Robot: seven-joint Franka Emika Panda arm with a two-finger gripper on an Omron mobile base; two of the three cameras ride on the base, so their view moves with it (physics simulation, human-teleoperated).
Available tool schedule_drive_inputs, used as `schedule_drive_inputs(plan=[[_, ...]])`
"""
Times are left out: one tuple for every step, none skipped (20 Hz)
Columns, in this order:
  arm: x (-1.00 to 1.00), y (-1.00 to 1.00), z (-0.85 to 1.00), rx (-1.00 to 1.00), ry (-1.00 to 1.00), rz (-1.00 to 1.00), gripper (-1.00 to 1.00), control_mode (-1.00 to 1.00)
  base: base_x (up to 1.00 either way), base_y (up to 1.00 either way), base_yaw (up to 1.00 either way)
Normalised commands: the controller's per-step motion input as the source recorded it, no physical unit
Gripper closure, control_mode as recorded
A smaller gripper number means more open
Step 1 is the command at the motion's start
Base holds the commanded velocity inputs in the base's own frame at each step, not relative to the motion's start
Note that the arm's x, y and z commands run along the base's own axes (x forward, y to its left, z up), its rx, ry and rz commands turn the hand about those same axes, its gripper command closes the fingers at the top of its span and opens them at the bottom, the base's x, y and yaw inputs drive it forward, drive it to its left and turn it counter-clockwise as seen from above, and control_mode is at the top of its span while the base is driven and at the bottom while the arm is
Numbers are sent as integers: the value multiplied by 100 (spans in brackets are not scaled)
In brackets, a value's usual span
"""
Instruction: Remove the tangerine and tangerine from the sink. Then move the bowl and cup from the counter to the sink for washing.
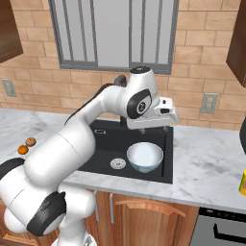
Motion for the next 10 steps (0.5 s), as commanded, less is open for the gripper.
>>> schedule_drive_inputs(plan=[[-17, -25, 2, 0, 0, -3, -100, -100, 0, 0, 0], [-16, -25, 0, 0, 0, -3, -100, -100, 0, 0, 0], [-14, -23, 0, 0, 0, -3, -100, -100, 0, 0, 0], [-13, -23, 0, 0, 0, -3, -100, -100, 0, 0, 0], [-9, -25, 0, 0, 0, -3, -100, -100, 0, 0, 0], [-5, -26, 0, 0, 0, -4, -100, -100, 0, 0, 0], [-3, -27, 0, 0, 0, -4, -100, -100, 0, 0, 0], [-3, -28, 0, 0, 0, -3, -100, -100, 0, 0, 0], [-4, -29, 0, 0, 0, -3, -100, -100, 0, 0, 0], [-6, -29, 0, 0, 0, -5, -100, -100, 0, 0, 0]])
